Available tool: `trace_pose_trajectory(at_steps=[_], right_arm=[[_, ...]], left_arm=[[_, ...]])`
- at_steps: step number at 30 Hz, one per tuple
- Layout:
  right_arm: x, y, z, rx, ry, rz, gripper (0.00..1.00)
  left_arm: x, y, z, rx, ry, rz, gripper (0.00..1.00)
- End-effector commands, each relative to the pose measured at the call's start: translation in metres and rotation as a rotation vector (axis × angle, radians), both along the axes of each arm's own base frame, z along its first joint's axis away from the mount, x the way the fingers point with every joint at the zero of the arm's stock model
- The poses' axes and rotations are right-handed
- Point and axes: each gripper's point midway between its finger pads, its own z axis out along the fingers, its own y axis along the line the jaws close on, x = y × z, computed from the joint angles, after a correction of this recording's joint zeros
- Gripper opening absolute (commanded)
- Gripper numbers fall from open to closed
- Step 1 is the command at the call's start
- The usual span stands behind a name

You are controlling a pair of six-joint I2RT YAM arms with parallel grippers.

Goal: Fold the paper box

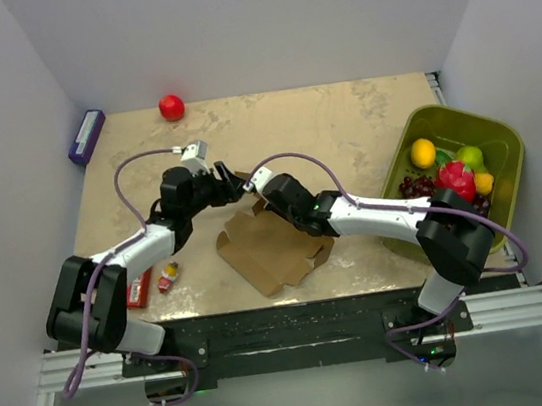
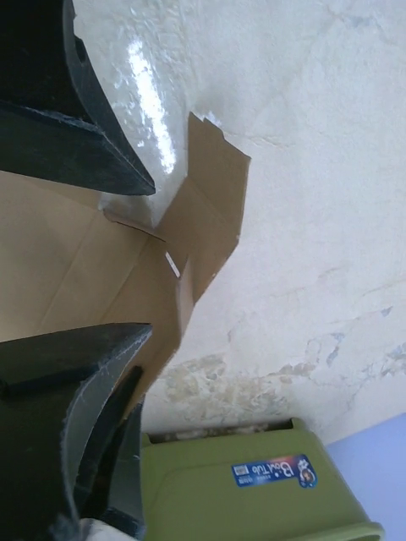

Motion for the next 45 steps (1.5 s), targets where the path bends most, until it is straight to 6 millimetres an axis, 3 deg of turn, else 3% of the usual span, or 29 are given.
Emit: trace_pose_trajectory(at_steps=[1,3,12,24,27,31,36,45], right_arm=[[-0.004,0.001,0.001,-0.005,-0.005,0.018,0.01],[-0.005,0.001,-0.001,-0.01,-0.001,0.02,0.01],[-0.006,0.004,-0.001,-0.013,0.002,0.027,0.01],[-0.008,0.005,0.001,-0.007,0.012,0.038,0.02],[-0.008,0.006,0.003,-0.001,0.009,0.04,0.02],[-0.01,0.008,0.005,0.007,0.012,0.052,0.02],[-0.01,0.008,0.005,0.007,0.013,0.053,0.02],[-0.011,0.01,0.007,0.017,0.014,0.062,0.02]], left_arm=[[0.022,-0.017,0.032,-0.119,-0.056,-0.02,0.68],[0.028,-0.02,0.036,-0.134,-0.076,-0.024,0.71],[0.042,-0.028,0.009,-0.111,-0.03,-0.042,0.73],[0.014,-0.019,-0.018,0.015,-0.092,-0.136,0.73],[0.015,-0.011,-0.016,0.07,-0.129,-0.122,0.73],[0.013,-0.008,0.002,0.12,-0.231,-0.148,0.73],[0.01,0.0,0.01,0.176,-0.324,-0.145,0.67],[0.008,-0.016,0.021,0.153,-0.419,-0.252,0.65]])
